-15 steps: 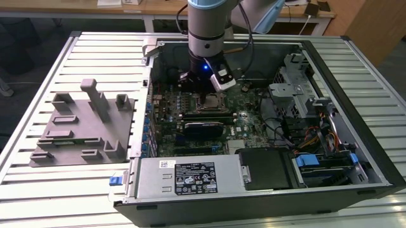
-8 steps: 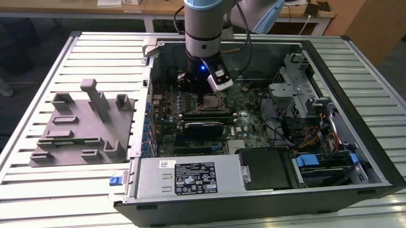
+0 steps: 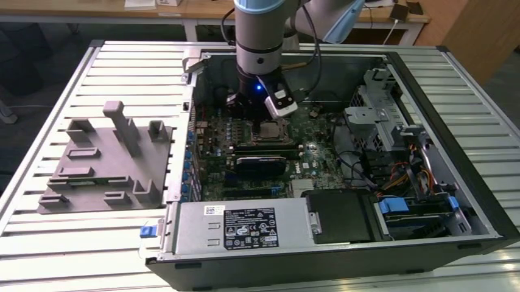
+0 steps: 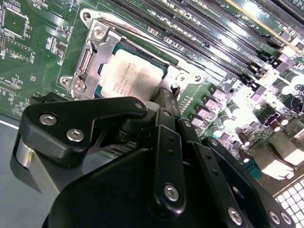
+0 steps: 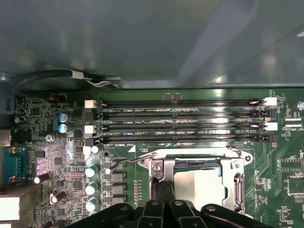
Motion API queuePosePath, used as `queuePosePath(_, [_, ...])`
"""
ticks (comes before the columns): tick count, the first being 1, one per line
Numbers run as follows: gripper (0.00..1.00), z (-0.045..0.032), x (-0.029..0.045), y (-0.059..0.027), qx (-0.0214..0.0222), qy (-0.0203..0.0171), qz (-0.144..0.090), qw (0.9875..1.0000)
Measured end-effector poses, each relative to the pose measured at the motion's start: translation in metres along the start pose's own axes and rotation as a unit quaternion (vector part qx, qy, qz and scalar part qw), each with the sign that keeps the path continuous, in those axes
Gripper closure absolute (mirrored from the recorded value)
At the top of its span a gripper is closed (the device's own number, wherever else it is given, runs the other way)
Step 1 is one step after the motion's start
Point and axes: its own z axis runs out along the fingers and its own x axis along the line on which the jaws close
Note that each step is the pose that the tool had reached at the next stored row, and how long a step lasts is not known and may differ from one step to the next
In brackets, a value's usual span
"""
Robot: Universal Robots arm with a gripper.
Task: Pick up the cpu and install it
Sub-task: 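Close the cpu cover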
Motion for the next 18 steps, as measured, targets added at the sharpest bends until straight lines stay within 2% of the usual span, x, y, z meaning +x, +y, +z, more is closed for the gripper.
queuePosePath(6, [0.89,0.0007,0.0000,0.0000,-0.0001,0.0004,-0.009,1.0000])
queuePosePath(18, [0.89,0.0010,-0.0049,0.0001,-0.0002,0.0008,-0.019,0.9998])
